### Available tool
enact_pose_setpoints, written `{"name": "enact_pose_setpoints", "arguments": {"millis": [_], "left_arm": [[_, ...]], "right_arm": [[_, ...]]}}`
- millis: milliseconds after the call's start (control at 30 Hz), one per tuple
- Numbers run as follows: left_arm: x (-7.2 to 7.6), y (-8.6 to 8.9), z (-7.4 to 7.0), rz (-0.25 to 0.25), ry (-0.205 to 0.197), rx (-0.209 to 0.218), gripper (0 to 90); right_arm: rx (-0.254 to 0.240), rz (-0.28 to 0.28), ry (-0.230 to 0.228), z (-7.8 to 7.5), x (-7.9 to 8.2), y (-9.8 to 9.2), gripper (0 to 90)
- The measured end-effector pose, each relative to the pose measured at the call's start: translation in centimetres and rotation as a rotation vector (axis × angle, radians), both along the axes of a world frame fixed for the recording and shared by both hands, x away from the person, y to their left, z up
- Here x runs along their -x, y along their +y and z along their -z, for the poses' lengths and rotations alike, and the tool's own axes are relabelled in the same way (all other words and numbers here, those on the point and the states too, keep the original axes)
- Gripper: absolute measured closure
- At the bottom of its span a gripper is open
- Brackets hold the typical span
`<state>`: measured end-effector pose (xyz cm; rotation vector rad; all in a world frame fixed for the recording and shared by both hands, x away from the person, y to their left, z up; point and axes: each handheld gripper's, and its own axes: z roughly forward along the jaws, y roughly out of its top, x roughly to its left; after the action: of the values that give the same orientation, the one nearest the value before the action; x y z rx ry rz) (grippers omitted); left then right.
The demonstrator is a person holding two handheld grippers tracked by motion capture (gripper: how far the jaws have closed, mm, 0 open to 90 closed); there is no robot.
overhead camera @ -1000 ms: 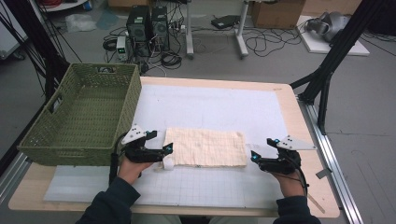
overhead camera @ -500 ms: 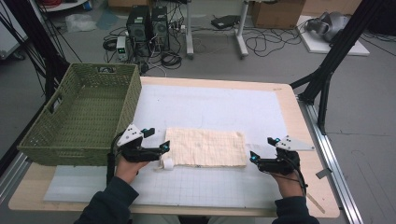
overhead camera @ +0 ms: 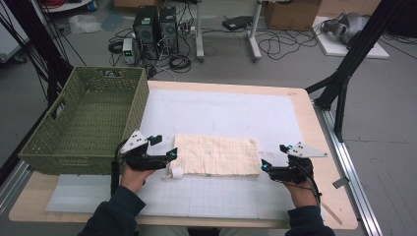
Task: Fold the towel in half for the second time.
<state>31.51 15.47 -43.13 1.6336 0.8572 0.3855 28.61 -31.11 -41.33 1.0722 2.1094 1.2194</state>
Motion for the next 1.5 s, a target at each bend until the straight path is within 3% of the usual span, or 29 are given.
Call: {"name": "enact_pose_setpoints", "arguments": {"millis": [733, 1133, 1400, 1500], "left_arm": [[-0.4, 0.0, 0.2, -0.001, 0.026, -0.012, 18.6], [-2.2, -0.1, -1.1, -0.021, 0.037, -0.006, 19.1], [-4.3, -1.3, -2.6, -0.017, 0.027, -0.029, 22.0], [-5.3, -1.7, -3.0, -0.015, 0.041, -0.052, 22.9]], "right_arm": [[0.017, -0.020, 0.023, 0.4, -0.2, 0.2, 11.1], [-0.013, -0.011, 0.029, 0.3, -0.2, -0.1, 11.2], [-0.020, -0.012, 0.026, 0.3, -0.3, -0.2, 11.1], [-0.023, -0.014, 0.032, 0.4, -0.3, -0.2, 11.1]]}}
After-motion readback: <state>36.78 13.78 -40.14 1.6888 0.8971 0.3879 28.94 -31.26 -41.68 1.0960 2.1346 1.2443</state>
